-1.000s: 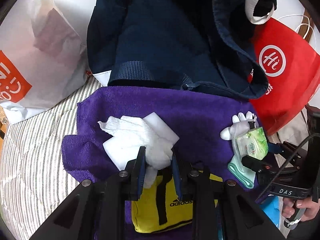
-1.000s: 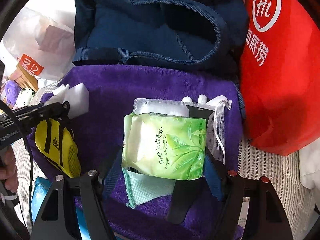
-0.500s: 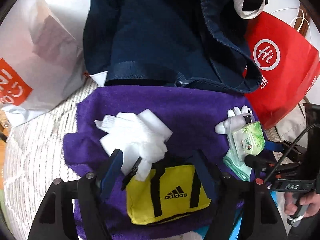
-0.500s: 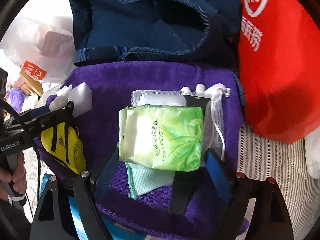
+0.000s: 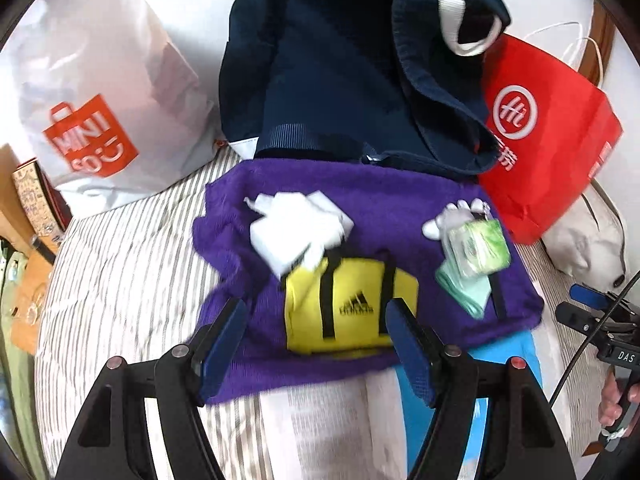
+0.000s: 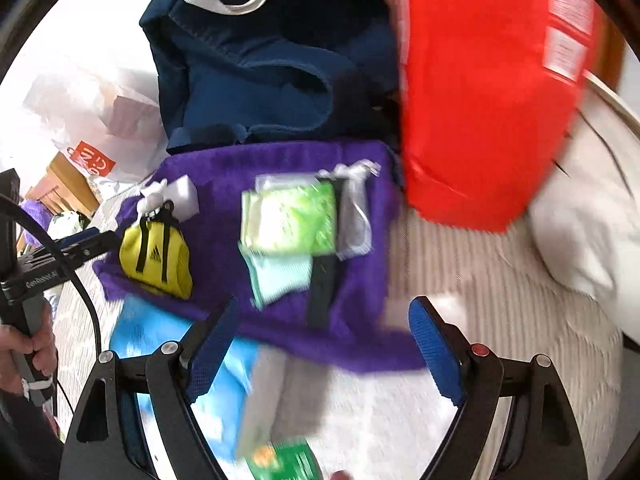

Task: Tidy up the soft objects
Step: 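Grasp the green snack packet with right while left approaches the orange-print sachet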

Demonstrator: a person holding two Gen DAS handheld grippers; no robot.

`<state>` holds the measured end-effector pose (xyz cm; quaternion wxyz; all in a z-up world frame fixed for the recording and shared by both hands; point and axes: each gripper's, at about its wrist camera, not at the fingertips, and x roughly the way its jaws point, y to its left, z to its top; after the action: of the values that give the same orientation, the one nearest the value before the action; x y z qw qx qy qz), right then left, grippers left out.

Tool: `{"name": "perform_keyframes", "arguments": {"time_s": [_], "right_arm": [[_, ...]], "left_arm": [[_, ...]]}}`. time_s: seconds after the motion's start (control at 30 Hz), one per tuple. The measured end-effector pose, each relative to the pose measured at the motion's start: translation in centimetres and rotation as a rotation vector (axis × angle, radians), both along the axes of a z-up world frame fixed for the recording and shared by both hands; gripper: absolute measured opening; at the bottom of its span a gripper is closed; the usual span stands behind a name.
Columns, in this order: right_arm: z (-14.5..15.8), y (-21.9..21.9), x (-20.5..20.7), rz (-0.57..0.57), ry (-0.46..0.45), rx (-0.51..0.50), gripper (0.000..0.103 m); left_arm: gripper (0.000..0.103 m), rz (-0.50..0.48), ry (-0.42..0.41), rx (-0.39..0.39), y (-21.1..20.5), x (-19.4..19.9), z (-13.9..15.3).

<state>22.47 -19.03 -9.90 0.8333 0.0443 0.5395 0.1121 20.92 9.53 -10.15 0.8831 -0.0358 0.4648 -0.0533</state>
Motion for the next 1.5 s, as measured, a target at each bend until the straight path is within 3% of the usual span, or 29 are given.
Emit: {"name": "perform_keyframes", "arguments": {"time_s": [0.2, 0.47, 0.67, 0.87, 0.93, 1.07, 1.2, 1.37, 1.5], "right_arm": [[0.9, -2.7, -5.6, -0.007, -0.014, -0.029, 0.085], [-2.3, -2.6, -12.3, 0.061, 0.051, 0.0, 0.085], [-4.0, -1.2, -15.0, 0.136, 0.078, 0.028, 0.085], [-5.1, 1.0, -16.2, 0.2, 0.037, -0.081, 0.084], [-5.2, 1.6, -16.8, 0.219, 0.005, -0.132, 0.078], [-5.0, 1.3, -17.2, 0.214, -0.033, -0.093, 0.041], [-4.8, 0.3, -16.1, 0.153, 0.004, -0.051, 0.027], [-4.3, -1.4, -15.7, 0.105, 0.046, 0.019, 0.025], [-4.2, -2.5, -16.1, 0.087, 0.04, -0.012, 0.025]], "left_arm": [[0.071, -0.002, -0.01, -0.011, -0.4, -4.4, 0.8], [0.071, -0.002, 0.031, -0.027, -1.8, -8.7, -0.4], [0.071, 0.008, 0.043, -0.017, -2.2, -11.8, -0.8], [0.071, 0.026, 0.065, -0.008, -2.1, -14.4, -1.2], [0.071, 0.037, 0.065, 0.001, -2.0, -15.0, -1.3], [0.071, 0.048, 0.064, -0.006, -2.2, -16.0, -1.5], [0.071, 0.038, 0.071, -0.013, -2.9, -16.6, -1.9], [0.071, 0.004, 0.075, -0.027, -3.9, -17.1, -2.6], [0.071, -0.06, 0.078, -0.034, -5.7, -17.3, -3.4]]}}
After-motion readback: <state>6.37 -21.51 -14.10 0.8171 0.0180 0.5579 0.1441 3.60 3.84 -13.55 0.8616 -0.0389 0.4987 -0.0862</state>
